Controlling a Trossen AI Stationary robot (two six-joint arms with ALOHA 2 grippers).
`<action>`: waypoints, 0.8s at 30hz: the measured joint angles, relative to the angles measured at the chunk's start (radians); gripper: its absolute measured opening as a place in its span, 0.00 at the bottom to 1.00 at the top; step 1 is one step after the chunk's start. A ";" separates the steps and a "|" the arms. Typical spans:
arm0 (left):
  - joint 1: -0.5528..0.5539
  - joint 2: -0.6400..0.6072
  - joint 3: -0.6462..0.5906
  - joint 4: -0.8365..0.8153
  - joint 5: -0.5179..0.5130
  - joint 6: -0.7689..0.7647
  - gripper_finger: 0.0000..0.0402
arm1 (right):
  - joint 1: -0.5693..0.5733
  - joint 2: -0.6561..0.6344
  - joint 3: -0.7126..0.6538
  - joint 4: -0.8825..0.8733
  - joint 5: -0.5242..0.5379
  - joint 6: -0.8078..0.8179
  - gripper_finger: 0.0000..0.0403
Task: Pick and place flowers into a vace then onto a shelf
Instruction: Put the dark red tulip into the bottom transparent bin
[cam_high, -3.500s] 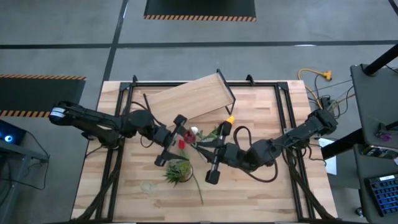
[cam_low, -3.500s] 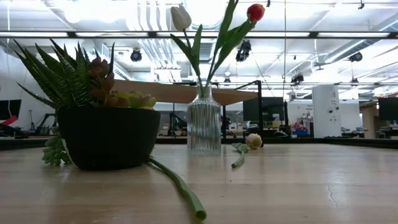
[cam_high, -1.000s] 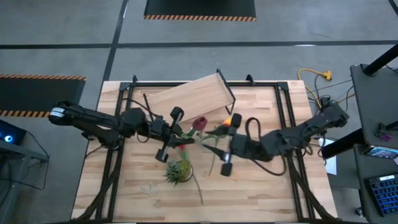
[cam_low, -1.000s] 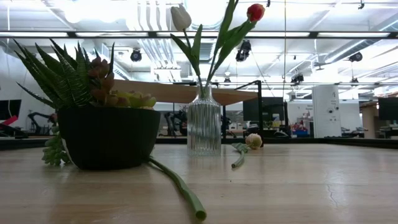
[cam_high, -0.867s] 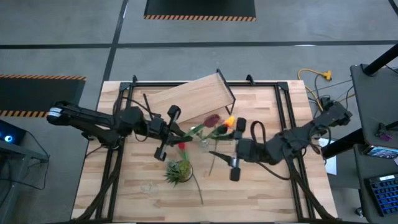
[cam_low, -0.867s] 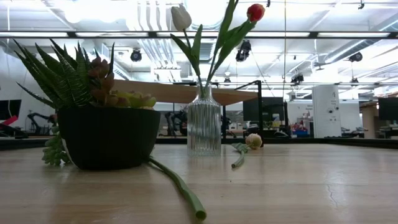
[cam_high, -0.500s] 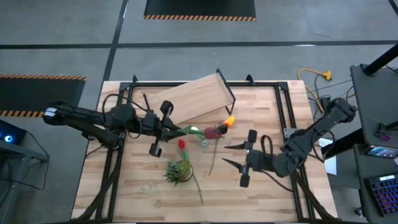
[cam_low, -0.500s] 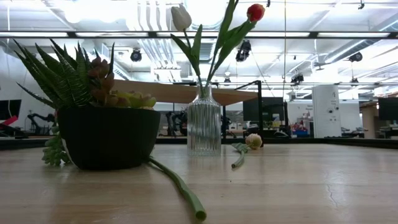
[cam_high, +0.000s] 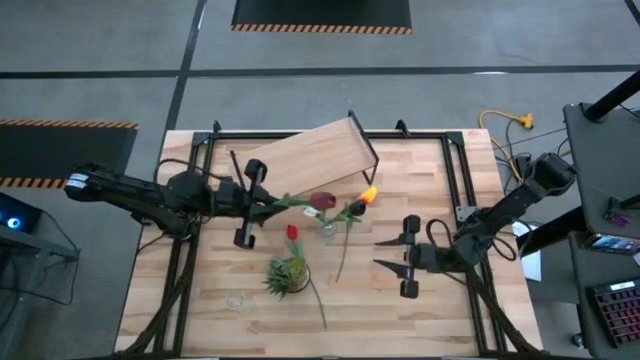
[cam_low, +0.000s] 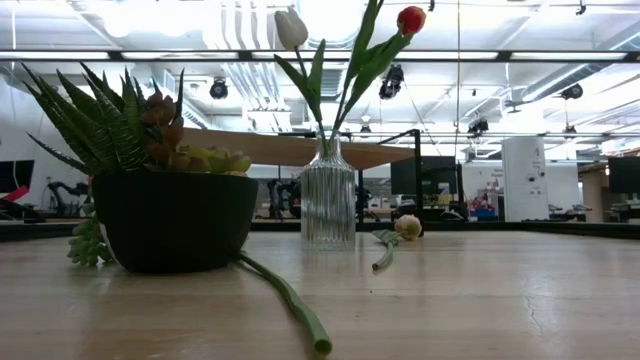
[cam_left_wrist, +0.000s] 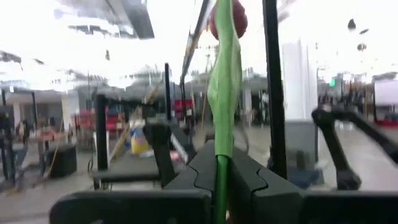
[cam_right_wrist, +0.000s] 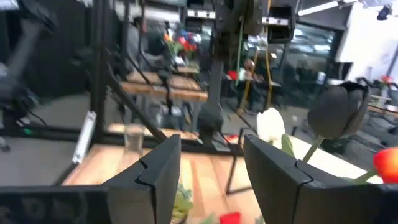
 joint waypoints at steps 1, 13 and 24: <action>-0.003 -0.012 -0.028 0.041 0.000 0.000 0.00 | -0.004 0.002 -0.026 0.041 -0.002 0.001 0.41; -0.124 -0.164 -0.265 0.211 -0.142 0.000 0.00 | -0.030 0.003 -0.092 0.145 -0.002 -0.002 0.40; -0.363 -0.135 -0.285 0.265 -0.425 0.016 0.00 | -0.058 0.000 -0.046 0.146 0.064 -0.086 0.38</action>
